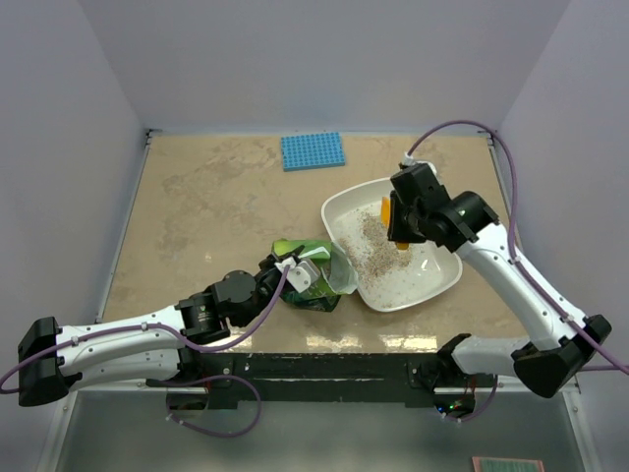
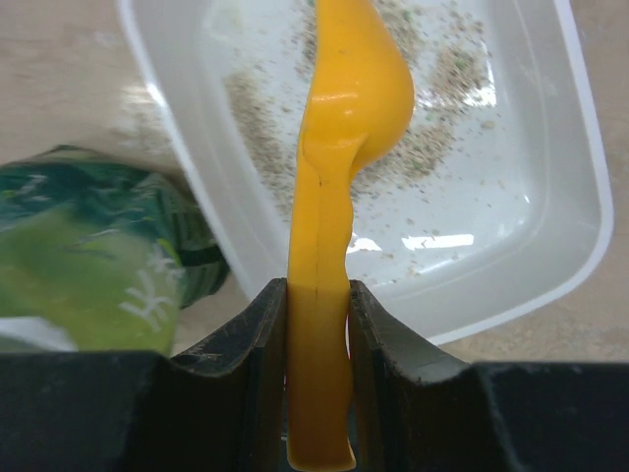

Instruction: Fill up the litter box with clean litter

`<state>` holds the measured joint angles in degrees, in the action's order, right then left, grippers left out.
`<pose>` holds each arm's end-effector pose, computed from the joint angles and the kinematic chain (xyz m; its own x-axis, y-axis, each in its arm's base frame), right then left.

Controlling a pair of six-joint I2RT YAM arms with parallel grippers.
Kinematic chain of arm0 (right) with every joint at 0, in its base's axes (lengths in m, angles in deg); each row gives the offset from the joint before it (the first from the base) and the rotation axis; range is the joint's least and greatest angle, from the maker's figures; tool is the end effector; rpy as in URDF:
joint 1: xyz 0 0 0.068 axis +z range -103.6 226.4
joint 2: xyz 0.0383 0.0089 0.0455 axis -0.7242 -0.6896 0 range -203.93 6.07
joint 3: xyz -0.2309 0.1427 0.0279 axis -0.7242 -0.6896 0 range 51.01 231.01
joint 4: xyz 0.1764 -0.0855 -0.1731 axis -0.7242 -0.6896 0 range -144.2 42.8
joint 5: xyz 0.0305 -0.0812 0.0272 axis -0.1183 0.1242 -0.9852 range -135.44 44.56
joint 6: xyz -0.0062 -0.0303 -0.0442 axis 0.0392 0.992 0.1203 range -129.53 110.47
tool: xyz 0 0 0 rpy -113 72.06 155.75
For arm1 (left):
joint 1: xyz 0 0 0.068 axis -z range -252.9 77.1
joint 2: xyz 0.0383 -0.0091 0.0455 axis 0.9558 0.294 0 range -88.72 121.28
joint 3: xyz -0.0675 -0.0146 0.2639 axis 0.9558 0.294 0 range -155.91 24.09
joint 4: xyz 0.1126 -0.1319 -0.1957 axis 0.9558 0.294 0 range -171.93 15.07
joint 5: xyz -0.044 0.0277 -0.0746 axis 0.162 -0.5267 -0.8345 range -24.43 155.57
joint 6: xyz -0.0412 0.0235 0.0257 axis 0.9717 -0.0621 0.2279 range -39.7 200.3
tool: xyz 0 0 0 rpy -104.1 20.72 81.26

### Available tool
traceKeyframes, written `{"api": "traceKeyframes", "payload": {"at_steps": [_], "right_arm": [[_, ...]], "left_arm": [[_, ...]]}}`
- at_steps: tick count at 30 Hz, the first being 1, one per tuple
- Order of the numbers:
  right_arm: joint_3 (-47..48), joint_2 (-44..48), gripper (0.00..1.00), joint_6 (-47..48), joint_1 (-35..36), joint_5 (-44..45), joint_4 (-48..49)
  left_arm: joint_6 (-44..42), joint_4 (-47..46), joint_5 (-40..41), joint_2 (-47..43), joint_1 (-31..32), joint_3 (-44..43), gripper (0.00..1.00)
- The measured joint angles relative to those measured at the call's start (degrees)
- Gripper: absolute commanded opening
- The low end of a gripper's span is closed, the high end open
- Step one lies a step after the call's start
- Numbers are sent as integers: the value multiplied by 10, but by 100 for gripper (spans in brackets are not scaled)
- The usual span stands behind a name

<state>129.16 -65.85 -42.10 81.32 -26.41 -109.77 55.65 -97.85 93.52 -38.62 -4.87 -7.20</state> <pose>0.1992 0.1248 0.3611 -0.7867 0.0716 -0.6132 0.0362 0.9969 0.0699 0.0930 -0.1860 0.2885 0.2514 0.3613 -0.8979 0.5934 0.6754 0.4379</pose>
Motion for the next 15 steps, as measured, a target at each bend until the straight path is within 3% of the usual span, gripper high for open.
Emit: {"api": "traceKeyframes", "payload": {"at_steps": [9,15], "right_arm": [[168,24,0,37,0,-134,-37],[176,86,0,30,0,-212,-30]], "left_arm": [[0,0,0,0,0,0,0],[0,0,4,-1,0,0,0]]}}
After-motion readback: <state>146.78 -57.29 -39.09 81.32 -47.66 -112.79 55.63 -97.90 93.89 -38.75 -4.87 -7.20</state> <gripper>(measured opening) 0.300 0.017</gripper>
